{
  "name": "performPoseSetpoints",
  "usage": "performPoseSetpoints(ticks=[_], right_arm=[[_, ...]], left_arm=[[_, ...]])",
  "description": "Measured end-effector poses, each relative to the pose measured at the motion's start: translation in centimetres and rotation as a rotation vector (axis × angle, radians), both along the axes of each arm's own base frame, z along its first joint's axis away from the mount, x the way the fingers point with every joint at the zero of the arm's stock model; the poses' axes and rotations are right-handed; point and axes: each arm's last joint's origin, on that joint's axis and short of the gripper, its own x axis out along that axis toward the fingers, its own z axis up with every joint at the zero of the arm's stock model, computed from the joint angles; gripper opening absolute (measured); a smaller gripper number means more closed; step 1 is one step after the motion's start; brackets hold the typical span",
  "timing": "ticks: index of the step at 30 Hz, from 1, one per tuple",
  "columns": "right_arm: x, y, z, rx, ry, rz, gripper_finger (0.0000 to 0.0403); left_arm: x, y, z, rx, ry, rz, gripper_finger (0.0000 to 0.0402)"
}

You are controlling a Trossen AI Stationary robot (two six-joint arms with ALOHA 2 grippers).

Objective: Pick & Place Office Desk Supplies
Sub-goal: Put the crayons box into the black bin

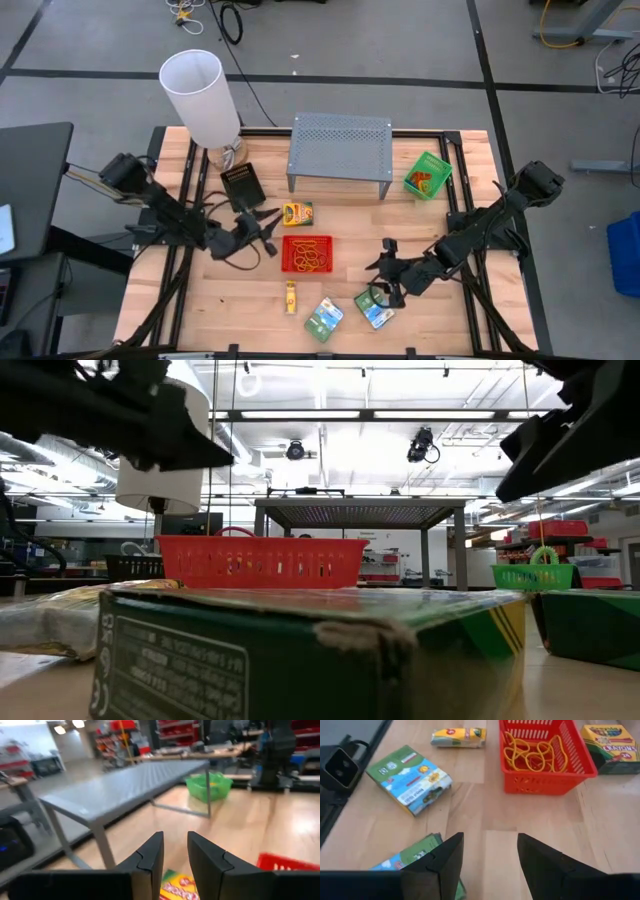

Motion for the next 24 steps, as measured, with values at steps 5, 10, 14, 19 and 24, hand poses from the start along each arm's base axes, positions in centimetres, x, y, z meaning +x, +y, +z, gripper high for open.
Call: performPoseSetpoints(ticks=[5, 10, 14, 19, 24], right_arm=[[-0.1, -0.2, -0.2, -0.012, 0.021, -0.007, 0.0194], [-0.1, -0.2, -0.2, -0.017, 0.025, -0.012, 0.0194], [-0.1, -0.2, -0.2, -0.019, 0.024, -0.014, 0.0194], [-0.1, -0.2, -0.2, -0.016, 0.024, -0.017, 0.0194], [-0.1, -0.2, -0.2, -0.009, 0.026, -0.02, 0.0194]], left_arm=[[1.1, 2.1, -1.7, -0.123, 0.111, -0.045, 0.0093], [2.1, 3.1, -2.2, -0.209, 0.287, -0.025, 0.0093], [3.1, 3.8, -1.3, -0.292, 0.408, -0.011, 0.0093], [4.5, 4.7, 0.4, -0.413, 0.503, -0.016, 0.0093], [5.0, 6.3, 1.1, -0.568, 0.613, -0.07, 0.0093]])
